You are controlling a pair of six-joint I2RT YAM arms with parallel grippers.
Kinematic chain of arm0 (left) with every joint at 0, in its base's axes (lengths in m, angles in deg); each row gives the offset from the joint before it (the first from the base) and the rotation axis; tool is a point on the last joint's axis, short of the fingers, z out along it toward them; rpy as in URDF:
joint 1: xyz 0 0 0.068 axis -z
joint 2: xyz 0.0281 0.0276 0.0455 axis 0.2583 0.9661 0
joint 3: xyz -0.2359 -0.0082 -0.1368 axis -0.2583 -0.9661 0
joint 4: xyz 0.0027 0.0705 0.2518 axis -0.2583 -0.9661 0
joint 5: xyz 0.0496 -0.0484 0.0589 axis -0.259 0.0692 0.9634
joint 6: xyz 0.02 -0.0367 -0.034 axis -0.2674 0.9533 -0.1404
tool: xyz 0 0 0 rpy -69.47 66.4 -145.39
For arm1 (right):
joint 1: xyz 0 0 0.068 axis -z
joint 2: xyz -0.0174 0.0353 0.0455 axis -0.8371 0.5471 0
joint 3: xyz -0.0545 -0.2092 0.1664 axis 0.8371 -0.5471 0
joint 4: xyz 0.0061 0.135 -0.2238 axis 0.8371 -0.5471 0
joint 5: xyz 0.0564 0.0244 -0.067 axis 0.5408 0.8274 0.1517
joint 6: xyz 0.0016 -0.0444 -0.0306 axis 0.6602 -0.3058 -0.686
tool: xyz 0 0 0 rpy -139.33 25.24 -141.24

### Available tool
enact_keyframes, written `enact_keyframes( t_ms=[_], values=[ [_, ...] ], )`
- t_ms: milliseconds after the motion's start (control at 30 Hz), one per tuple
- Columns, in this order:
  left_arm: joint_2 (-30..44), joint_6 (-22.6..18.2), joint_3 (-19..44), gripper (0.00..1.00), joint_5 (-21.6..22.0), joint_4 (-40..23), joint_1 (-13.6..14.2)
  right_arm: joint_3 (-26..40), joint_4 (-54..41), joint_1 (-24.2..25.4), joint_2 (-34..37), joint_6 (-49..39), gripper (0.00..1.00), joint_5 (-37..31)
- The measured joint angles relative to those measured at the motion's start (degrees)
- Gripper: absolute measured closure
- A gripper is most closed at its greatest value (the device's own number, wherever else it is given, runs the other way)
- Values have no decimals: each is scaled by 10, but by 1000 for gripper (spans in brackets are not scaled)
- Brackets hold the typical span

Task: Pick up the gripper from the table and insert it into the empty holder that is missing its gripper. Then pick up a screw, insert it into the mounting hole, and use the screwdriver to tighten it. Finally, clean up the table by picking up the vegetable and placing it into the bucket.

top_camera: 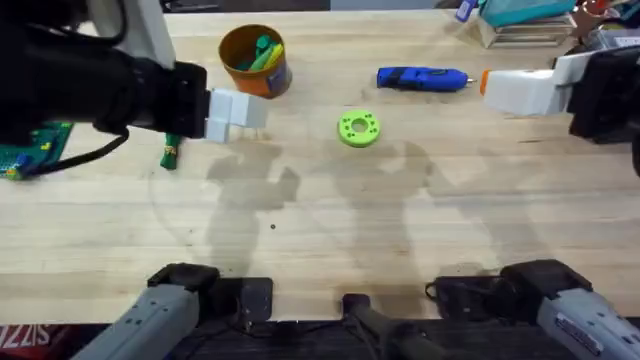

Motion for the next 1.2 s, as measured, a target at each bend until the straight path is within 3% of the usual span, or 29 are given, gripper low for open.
enact_keyframes(
  t_ms=[100, 200, 400, 633, 1067, 1200],
  values=[
    [38, -2, 0, 15, 71, -27, 0, 0, 0, 0, 0, 0, 8, 0],
    [79, -4, 0, 15, 115, -44, -7, 0, 0, 0, 0, 0, 8, 0],
    [151, -10, 0, 15, 147, -44, -58, 0, 0, 0, 0, 0, 8, 0],
    [219, -23, 0, 15, 141, -3, -123, 0, 0, 0, 0, 0, 8, -2],
    [329, -17, 0, 16, 129, 93, -202, 0, 0, 0, 0, 0, 8, -2],
    [362, -21, 0, 15, 129, 104, -210, 0, 0, 0, 0, 0, 8, -2]
  ],
)
